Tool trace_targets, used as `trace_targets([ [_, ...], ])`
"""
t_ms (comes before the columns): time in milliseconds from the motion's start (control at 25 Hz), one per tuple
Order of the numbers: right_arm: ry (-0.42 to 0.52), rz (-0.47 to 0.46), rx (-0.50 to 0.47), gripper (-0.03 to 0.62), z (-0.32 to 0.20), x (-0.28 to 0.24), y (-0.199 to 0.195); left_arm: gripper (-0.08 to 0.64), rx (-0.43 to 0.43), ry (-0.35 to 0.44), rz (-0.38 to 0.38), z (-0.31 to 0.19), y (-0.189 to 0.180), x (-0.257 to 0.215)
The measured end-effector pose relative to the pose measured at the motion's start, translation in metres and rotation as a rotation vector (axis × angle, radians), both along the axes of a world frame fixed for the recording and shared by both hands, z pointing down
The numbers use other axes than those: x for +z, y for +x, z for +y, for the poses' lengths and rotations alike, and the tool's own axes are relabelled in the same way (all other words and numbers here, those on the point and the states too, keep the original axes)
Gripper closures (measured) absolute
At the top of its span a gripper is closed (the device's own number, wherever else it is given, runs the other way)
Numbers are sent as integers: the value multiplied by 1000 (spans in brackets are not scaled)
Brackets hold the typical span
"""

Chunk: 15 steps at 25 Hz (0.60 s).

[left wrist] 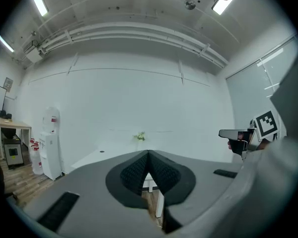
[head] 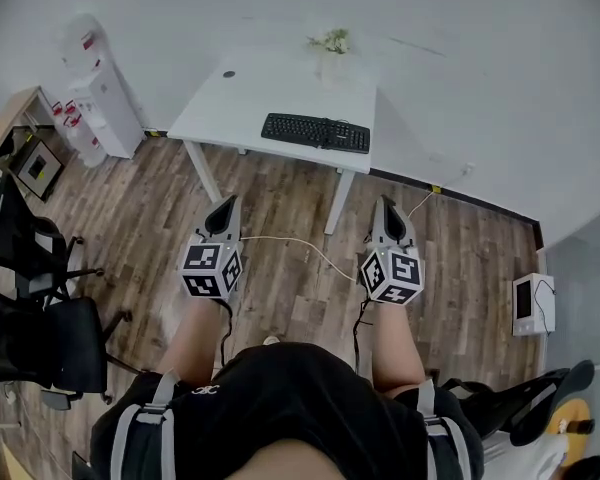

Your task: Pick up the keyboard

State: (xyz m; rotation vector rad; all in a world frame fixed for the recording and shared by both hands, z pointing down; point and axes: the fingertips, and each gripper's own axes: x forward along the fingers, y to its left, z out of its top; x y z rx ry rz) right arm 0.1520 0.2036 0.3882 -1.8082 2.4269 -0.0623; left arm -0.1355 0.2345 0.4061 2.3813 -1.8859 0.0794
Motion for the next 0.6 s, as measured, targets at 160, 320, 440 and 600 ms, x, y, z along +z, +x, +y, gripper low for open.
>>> trace_targets([
  [160, 3, 0, 6, 588, -4, -1, -8, 549, 3, 5, -2, -6, -9, -1],
  [320, -1, -4, 20, 588, -8, 2, -18, 549, 11, 18, -1, -13, -20, -3],
  [440, -2, -9, 35, 588, -10, 3, -27, 549, 18, 21, 6, -18, -30, -2],
  [600, 8, -12, 57, 588, -5, 4, -35, 549, 45, 30, 4, -19, -39, -3],
])
